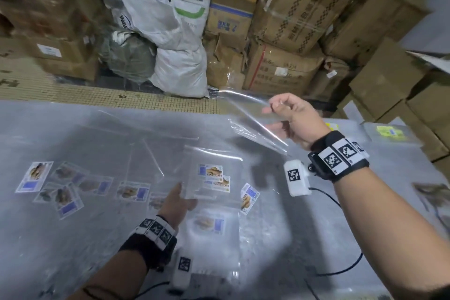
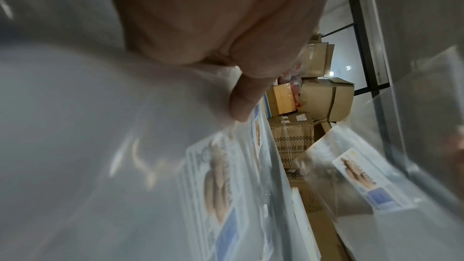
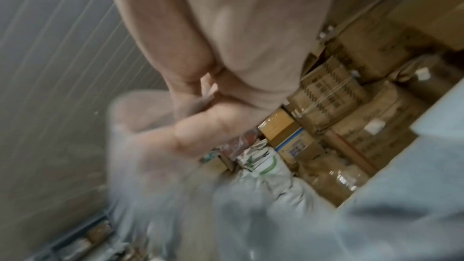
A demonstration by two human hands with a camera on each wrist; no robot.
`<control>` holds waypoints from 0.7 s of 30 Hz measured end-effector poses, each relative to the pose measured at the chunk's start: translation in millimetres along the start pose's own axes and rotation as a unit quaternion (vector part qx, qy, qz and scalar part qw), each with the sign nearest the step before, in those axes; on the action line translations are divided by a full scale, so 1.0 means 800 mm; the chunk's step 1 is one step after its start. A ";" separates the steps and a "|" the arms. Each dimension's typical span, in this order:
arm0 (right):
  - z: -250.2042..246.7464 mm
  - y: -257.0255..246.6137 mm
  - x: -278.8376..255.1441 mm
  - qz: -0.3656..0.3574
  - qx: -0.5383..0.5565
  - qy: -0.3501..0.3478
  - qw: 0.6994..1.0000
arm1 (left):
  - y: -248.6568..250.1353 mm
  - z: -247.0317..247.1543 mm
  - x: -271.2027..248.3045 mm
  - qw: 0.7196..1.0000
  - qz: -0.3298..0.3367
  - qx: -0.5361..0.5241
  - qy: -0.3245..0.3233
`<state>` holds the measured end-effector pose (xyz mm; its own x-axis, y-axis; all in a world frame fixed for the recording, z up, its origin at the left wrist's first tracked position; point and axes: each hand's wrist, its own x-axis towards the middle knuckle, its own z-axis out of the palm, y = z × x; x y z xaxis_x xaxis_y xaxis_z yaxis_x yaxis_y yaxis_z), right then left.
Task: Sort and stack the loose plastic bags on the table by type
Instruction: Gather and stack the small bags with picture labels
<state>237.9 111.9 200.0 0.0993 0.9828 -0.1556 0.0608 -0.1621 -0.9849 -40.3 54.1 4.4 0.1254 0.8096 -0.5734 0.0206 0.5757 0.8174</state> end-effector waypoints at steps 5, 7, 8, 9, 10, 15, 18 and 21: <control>0.030 0.002 -0.033 0.096 0.177 -0.079 0.976 | 0.008 0.000 -0.003 0.999 -0.007 -0.024 -0.034; 0.033 0.016 -0.035 0.140 0.202 -0.076 0.966 | 0.008 -0.001 -0.004 0.999 0.006 -0.021 -0.040; 0.033 0.026 -0.033 0.170 0.208 -0.070 0.961 | 0.008 0.000 -0.005 0.998 0.017 -0.020 -0.050; 0.032 0.037 -0.031 0.200 0.214 -0.064 0.954 | 0.008 -0.001 -0.006 0.998 0.022 -0.018 -0.059; 0.031 0.048 -0.029 0.226 0.220 -0.058 0.947 | 0.009 -0.001 -0.009 0.997 0.026 -0.024 -0.075; 0.036 0.112 -0.015 0.246 0.035 -0.016 0.968 | 0.009 -0.012 -0.008 0.984 -0.051 -0.130 -0.107; 0.044 0.156 -0.007 0.250 0.033 0.029 0.967 | 0.008 -0.015 -0.010 0.981 -0.064 -0.149 -0.107; 0.047 0.184 0.003 0.261 0.108 0.085 0.955 | 0.013 -0.010 -0.017 0.978 -0.070 -0.174 -0.095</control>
<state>209.6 93.5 52.1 0.2214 0.7411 -0.6339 -0.2459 -0.5866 -0.7717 -50.1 50.0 20.5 0.3277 0.7036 -0.6305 -0.2840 0.7098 0.6446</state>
